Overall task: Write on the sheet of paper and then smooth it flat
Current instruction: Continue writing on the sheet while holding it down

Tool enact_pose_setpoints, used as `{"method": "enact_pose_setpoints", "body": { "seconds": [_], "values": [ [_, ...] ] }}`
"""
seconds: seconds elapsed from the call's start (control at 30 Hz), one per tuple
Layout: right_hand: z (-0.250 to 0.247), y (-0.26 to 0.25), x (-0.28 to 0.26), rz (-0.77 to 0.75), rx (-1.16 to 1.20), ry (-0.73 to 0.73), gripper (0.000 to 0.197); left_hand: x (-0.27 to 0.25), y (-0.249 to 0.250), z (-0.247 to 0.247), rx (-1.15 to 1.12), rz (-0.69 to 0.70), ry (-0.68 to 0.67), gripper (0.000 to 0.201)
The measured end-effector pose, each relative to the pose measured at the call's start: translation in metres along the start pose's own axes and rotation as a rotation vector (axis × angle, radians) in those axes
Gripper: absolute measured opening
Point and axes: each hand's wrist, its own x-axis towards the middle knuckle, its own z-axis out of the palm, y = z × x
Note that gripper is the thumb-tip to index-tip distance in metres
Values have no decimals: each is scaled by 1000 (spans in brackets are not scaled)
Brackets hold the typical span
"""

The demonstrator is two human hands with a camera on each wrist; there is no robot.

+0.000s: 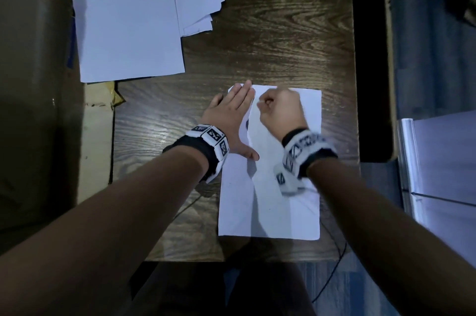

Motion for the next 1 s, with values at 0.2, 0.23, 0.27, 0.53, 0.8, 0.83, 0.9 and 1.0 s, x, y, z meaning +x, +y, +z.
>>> {"method": "enact_pose_setpoints", "body": {
  "seconds": [0.2,0.23,0.27,0.53,0.8,0.83,0.9,1.0],
  "values": [
    [-5,-6,-31,-105,-45,-127,12,2,-4,1,8,11,2,154],
    [-5,-8,-9,-70,-49,-81,13,2,-4,2,10,13,9,154],
    [-6,-10,9,-34,-33,-47,13,2,-5,3,10,13,14,154],
    [0,-19,-33,-80,-86,-172,13,1,-2,-1,15,3,9,153],
    [1,-22,-50,-20,-58,-161,14,-1,1,-4,34,-18,13,144],
    [-1,-24,-40,-21,-73,-159,14,-1,-1,-4,31,-14,10,148],
    [1,-24,-9,-14,-55,-76,14,-1,0,-4,25,-10,1,152],
    [4,-24,-13,50,-4,-18,13,-1,2,-1,40,-20,7,153]
  ]
}}
